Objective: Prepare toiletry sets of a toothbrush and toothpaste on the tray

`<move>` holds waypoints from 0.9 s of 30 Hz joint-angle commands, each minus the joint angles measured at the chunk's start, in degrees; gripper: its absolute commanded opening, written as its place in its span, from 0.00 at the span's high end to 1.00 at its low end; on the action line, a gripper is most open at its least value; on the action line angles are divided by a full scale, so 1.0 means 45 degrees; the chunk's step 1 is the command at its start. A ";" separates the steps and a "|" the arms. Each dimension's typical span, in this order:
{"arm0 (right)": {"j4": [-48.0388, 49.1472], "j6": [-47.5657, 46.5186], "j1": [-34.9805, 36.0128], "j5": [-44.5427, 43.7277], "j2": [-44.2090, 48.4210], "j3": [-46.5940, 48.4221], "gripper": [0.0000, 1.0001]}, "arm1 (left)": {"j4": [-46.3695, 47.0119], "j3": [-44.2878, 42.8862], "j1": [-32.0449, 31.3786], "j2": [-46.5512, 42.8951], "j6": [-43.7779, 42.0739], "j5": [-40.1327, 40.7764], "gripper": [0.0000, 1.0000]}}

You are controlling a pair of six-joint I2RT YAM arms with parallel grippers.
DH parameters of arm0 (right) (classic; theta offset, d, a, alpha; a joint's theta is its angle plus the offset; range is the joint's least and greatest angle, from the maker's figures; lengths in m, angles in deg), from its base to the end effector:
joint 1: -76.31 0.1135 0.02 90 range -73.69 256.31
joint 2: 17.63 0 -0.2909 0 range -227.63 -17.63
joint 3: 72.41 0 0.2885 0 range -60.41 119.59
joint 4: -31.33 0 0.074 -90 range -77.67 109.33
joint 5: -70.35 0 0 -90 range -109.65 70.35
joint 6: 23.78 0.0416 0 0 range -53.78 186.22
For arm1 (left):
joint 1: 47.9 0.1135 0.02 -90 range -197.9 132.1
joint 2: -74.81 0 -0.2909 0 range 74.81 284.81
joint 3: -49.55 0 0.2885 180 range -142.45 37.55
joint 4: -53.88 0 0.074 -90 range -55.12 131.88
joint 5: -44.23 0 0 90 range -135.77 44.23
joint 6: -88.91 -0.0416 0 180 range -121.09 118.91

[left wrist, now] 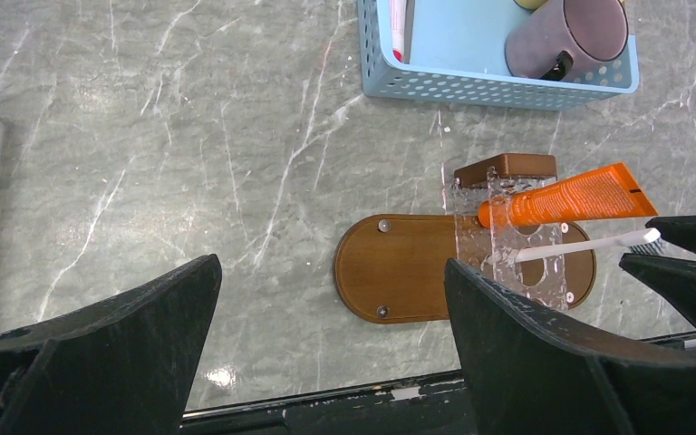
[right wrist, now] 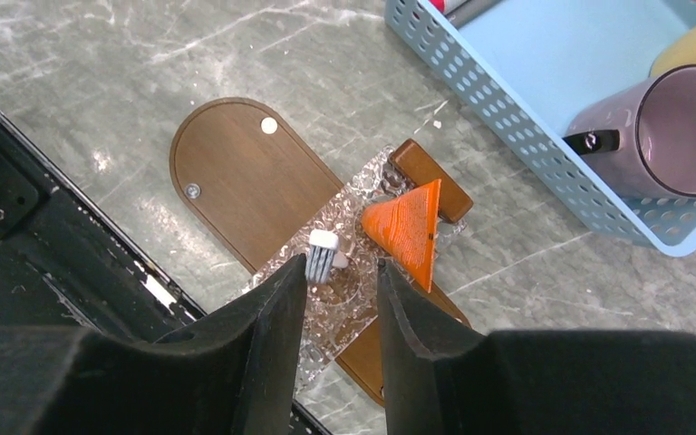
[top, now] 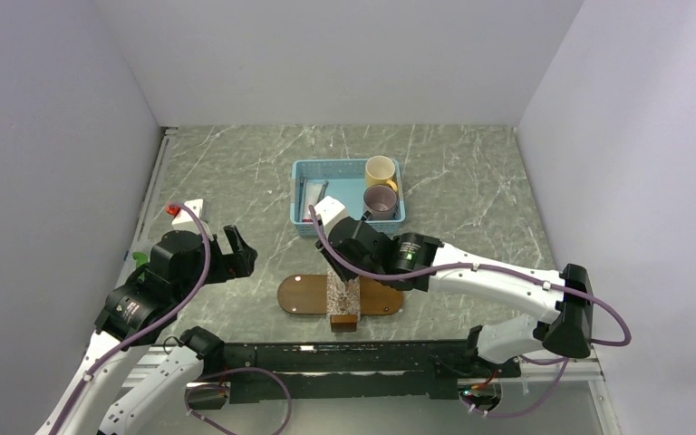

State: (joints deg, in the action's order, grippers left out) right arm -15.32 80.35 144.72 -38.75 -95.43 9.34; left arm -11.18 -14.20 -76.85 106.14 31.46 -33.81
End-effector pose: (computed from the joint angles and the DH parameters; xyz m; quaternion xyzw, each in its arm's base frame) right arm 0.1339 0.3015 0.3409 -0.3528 0.8342 0.1467 0.3976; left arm 0.1019 -0.0465 0.3576 -0.0774 0.8705 -0.1655 0.4569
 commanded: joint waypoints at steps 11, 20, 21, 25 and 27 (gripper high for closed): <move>-0.0680 -0.1117 0.0045 -0.0217 0.0119 0.2852 0.46 | 0.0391 -0.0004 0.0008 0.0052 -0.0251 0.0416 0.01; -0.1435 -0.1438 -0.0669 0.0183 -0.0560 0.4545 0.44 | 0.1317 0.0346 0.0012 0.0162 -0.1019 0.0197 0.01; -0.1505 -0.1422 -0.0884 0.0334 -0.0721 0.4700 0.44 | 0.1399 0.0364 0.0015 0.0249 -0.1172 0.0178 0.01; -0.1466 -0.1375 -0.2085 0.1269 -0.1304 0.4954 0.43 | 0.1886 0.0561 0.0017 0.0565 -0.2109 0.0407 0.01; -0.1245 -0.1390 -0.2686 0.1597 -0.1616 0.4948 0.43 | 0.2325 0.0729 0.0010 0.0577 -0.2703 0.0519 0.01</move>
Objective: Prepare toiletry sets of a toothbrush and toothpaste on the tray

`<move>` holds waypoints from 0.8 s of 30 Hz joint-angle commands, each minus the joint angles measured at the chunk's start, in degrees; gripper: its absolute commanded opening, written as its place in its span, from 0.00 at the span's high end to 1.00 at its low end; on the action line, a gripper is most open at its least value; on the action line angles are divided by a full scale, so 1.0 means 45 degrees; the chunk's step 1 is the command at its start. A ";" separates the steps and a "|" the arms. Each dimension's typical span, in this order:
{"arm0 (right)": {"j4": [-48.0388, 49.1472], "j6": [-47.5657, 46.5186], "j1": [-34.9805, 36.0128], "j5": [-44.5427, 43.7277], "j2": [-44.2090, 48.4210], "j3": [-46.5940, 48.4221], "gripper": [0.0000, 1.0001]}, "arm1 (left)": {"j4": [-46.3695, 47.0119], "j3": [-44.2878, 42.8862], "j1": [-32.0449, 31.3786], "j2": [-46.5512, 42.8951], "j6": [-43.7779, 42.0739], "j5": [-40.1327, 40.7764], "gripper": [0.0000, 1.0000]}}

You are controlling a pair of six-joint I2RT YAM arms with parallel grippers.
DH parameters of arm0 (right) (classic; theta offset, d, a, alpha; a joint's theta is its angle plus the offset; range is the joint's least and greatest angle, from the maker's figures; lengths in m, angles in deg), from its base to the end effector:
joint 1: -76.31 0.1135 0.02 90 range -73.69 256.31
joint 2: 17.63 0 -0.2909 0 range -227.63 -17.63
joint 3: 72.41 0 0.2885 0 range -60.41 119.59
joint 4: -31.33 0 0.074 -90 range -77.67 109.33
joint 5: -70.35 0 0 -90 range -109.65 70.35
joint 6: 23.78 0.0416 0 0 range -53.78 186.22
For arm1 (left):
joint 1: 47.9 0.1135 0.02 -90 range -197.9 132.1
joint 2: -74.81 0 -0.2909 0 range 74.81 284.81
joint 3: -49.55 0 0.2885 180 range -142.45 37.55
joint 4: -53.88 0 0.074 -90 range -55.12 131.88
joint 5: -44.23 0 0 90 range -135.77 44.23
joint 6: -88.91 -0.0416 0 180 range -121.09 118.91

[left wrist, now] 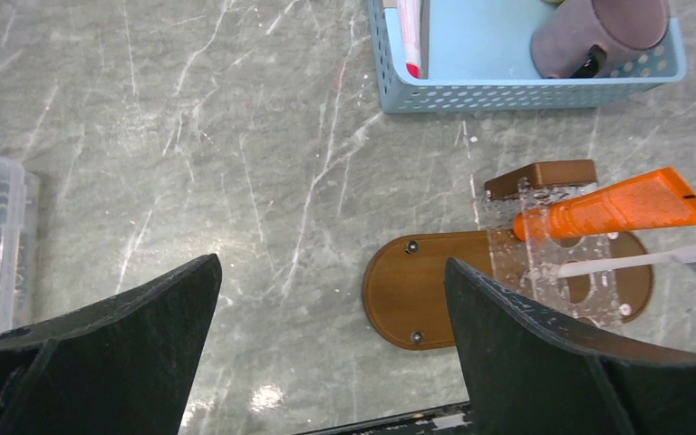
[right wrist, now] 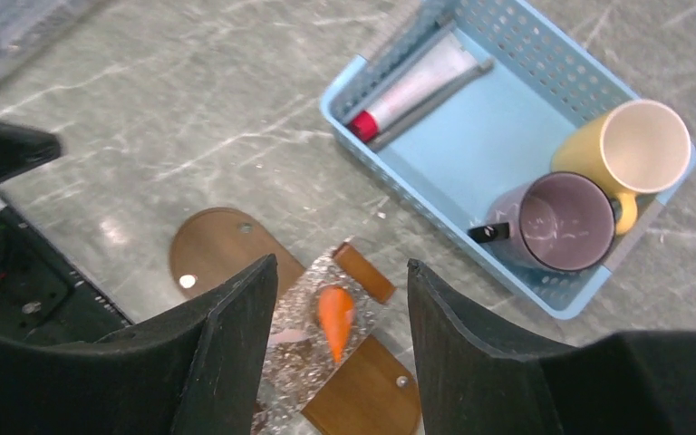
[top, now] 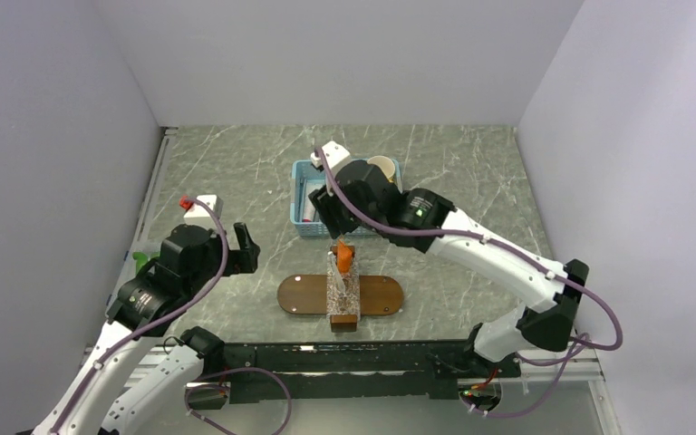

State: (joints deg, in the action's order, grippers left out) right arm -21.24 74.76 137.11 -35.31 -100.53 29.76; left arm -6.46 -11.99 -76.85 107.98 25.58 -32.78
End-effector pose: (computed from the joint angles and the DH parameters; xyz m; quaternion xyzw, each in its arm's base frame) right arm 0.1814 0.3015 0.4348 -0.3259 0.8112 0.1690 0.4551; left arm 0.1161 -0.0535 0.3491 -0.0376 0.8698 -0.1373 0.4724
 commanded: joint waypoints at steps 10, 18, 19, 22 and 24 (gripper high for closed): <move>0.0623 0.1754 -0.3217 0.2001 -0.2744 0.0775 0.45 | 0.2333 0.0691 0.0008 -0.0413 -0.2597 0.0687 0.01; 0.2047 0.2601 -0.3817 0.2230 -0.3961 0.0393 0.46 | 0.2898 0.0543 0.0008 0.0235 -0.3539 -0.0291 0.01; 0.2174 0.2555 -0.3846 0.2081 -0.4162 0.0419 0.45 | 0.3059 0.0567 0.0007 0.0309 -0.3637 -0.0671 0.01; 0.2010 0.2965 -0.4134 0.1960 -0.4899 0.0882 0.45 | 0.3321 0.0507 0.0011 0.0488 -0.3789 -0.1508 0.01; 0.2161 0.3415 -0.4430 0.2440 -0.5325 0.1157 0.45 | 0.3782 0.0607 0.0007 0.0542 -0.3907 -0.1717 0.01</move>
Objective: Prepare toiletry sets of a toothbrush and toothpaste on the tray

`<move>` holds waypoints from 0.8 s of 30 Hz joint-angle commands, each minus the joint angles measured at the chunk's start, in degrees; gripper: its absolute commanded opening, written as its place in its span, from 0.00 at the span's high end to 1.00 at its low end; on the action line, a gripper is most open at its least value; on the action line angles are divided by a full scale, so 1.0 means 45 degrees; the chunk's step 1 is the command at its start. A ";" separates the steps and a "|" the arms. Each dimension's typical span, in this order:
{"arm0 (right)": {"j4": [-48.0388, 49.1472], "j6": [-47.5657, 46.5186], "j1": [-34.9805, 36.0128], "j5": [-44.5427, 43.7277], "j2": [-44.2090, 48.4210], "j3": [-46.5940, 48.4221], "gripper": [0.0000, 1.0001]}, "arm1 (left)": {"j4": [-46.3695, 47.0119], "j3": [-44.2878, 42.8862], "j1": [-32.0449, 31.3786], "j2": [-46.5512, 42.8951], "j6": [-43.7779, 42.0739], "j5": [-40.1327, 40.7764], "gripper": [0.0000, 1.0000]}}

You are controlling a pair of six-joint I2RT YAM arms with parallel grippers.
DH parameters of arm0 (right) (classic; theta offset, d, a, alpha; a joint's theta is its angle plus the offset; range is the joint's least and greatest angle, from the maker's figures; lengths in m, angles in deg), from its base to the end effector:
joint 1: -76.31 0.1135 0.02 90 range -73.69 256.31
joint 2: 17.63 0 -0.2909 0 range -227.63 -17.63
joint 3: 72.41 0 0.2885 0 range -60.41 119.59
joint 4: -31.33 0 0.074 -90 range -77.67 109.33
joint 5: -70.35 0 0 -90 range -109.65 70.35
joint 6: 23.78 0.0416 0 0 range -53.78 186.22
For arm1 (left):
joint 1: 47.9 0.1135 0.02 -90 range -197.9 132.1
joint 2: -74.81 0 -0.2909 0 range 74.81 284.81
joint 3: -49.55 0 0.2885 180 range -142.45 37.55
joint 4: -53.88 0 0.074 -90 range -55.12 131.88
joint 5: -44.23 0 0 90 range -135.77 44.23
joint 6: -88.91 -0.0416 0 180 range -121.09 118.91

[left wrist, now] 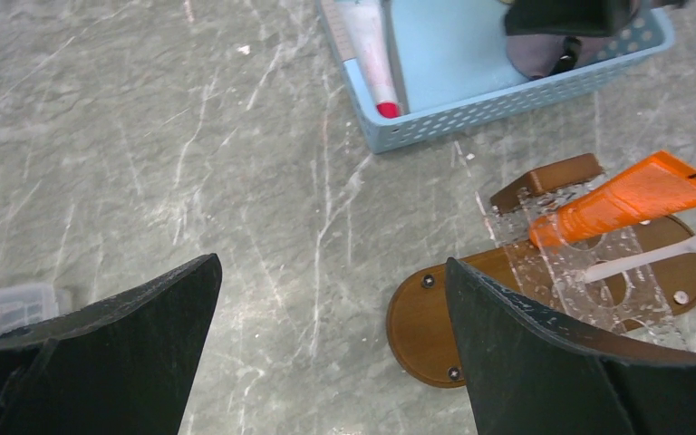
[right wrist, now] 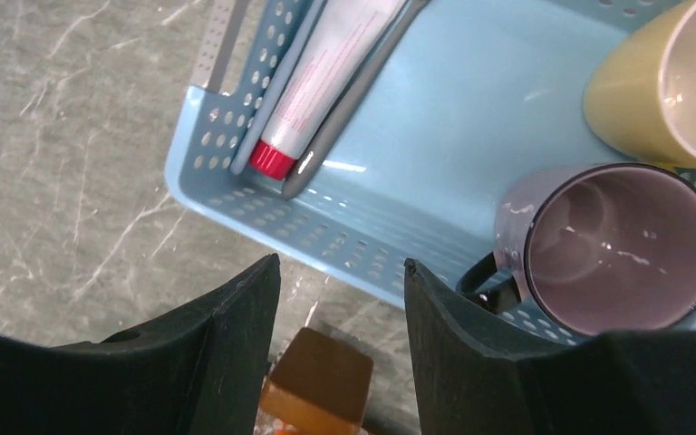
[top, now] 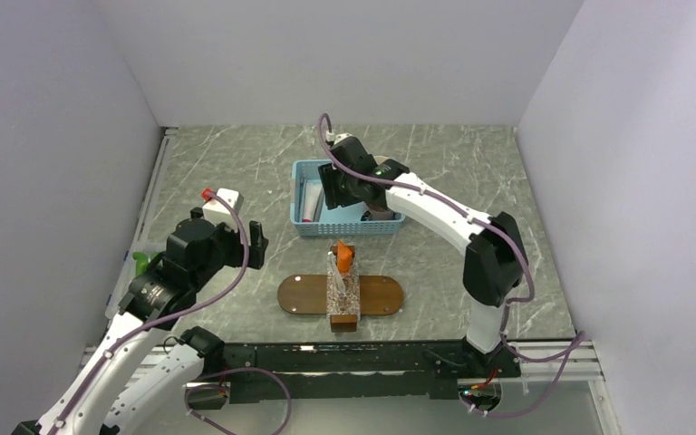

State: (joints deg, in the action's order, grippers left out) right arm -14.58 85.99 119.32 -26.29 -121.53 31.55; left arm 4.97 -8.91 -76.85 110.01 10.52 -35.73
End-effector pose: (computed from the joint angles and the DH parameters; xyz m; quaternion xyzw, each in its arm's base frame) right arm 0.3387 0.3094 0.3134 -0.1650 0.9106 0.1496 0.3482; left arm 0.1356 -0.0667 0.3453 0.0810 0.8406 -0.1144 0.5233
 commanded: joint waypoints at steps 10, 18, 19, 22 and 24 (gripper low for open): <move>0.0091 0.2029 -0.0727 0.0537 -0.3731 0.3713 0.44 | 0.0891 -0.0139 0.0008 0.1254 -0.0560 -0.1082 0.01; 0.0176 0.2931 -0.0889 -0.0057 -0.5305 0.4571 0.45 | 0.1409 0.0497 0.0020 0.0919 -0.0763 -0.1242 0.01; 0.0190 0.2972 -0.0892 -0.0204 -0.5478 0.4682 0.45 | 0.1405 0.0536 0.0029 0.0895 -0.0782 -0.1156 0.01; 0.0380 0.3129 -0.0940 -0.0699 -0.5887 0.4910 0.45 | 0.1474 0.0624 0.0032 0.0715 -0.0768 -0.1129 0.01; 0.0585 0.3186 -0.0981 -0.0925 -0.6132 0.4966 0.46 | 0.1559 0.0706 0.0027 0.0643 -0.0768 -0.1191 0.01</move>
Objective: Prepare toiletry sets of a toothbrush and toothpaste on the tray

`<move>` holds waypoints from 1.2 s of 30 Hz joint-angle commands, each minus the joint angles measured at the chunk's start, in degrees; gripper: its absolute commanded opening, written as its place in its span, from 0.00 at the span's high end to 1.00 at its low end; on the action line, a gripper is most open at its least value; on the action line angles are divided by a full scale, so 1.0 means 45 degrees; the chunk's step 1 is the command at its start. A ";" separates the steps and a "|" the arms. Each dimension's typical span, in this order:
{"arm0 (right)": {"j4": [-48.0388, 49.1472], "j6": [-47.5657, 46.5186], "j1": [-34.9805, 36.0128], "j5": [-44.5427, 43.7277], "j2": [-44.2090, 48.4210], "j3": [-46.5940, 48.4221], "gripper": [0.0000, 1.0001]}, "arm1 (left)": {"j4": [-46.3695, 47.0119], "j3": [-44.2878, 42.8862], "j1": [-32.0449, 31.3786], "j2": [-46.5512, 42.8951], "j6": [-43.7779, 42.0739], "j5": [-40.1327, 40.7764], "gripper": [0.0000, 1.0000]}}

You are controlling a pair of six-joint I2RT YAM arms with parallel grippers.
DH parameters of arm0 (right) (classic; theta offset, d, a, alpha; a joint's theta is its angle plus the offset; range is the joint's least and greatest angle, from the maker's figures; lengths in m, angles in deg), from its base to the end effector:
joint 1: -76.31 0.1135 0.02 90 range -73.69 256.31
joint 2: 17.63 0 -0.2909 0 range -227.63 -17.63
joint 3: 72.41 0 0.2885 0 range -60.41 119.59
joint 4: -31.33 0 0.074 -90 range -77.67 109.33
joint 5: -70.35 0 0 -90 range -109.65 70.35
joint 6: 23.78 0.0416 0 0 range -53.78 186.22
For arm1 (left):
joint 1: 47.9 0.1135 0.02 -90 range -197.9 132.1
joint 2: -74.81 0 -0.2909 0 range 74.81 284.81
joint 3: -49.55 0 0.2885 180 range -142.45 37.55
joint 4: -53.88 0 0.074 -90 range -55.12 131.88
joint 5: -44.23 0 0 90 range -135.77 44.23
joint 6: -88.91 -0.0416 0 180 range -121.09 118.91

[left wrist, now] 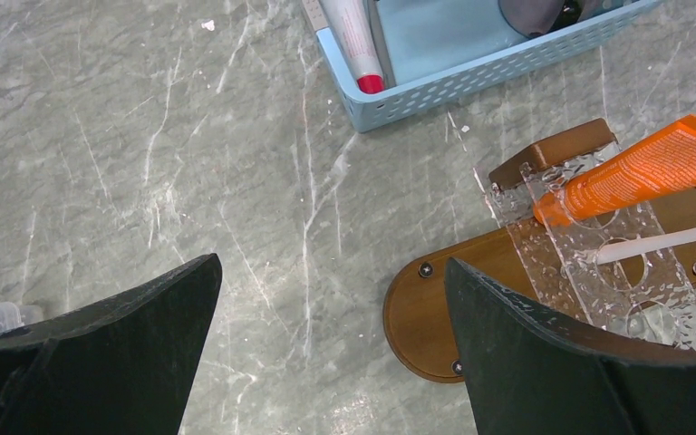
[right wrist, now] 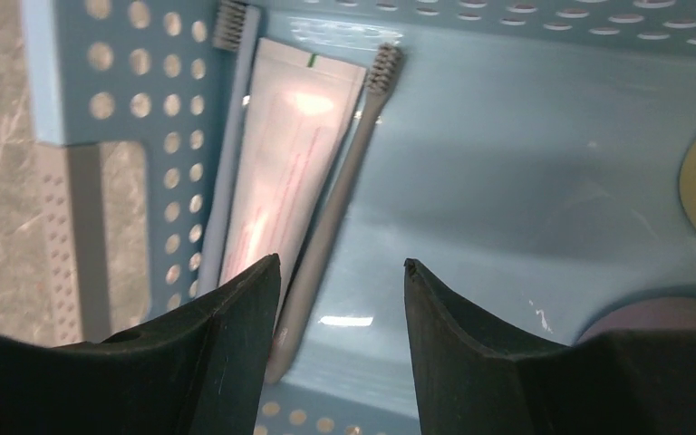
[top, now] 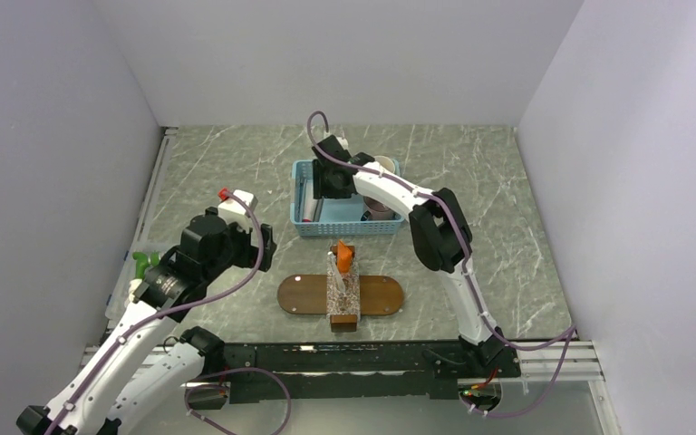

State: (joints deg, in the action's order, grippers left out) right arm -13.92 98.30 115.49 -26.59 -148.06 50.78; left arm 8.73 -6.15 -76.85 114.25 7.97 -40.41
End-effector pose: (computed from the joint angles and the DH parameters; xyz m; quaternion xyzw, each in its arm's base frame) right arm 0.4412 0.3531 0.2071 -0.0391 0.9446 0.1404 0.2942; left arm 0.1536 -0.0805 0.3233 0.1251 0.8514 -0.1273 0.4932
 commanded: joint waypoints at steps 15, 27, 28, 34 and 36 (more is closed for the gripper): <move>0.1566 0.0572 -0.0269 -0.2355 -0.1637 0.1656 0.47 | 0.0784 0.0200 0.0032 -0.0742 -0.0412 0.0120 0.01; 0.2193 0.0531 -0.0248 -0.2822 -0.2688 0.2511 0.53 | 0.0833 0.0201 0.0037 -0.0820 -0.0490 0.0185 0.01; 0.2192 0.0529 -0.0249 -0.2814 -0.2748 0.2562 0.54 | 0.0841 0.0215 0.0028 -0.0831 -0.0490 0.0188 0.01; 0.2227 0.0423 -0.0252 -0.3027 -0.2952 0.2554 0.64 | 0.0869 0.0202 0.0048 -0.0859 -0.0528 0.0175 0.01; 0.2253 0.0343 -0.0262 -0.3064 -0.2958 0.2490 0.68 | 0.0894 0.0227 0.0059 -0.0896 -0.0529 0.0163 0.01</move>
State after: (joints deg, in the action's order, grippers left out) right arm -5.42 100.29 114.60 -38.70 -160.48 60.18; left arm 9.97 -5.74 -76.85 111.21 6.44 -39.90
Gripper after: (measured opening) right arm 0.356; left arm 0.992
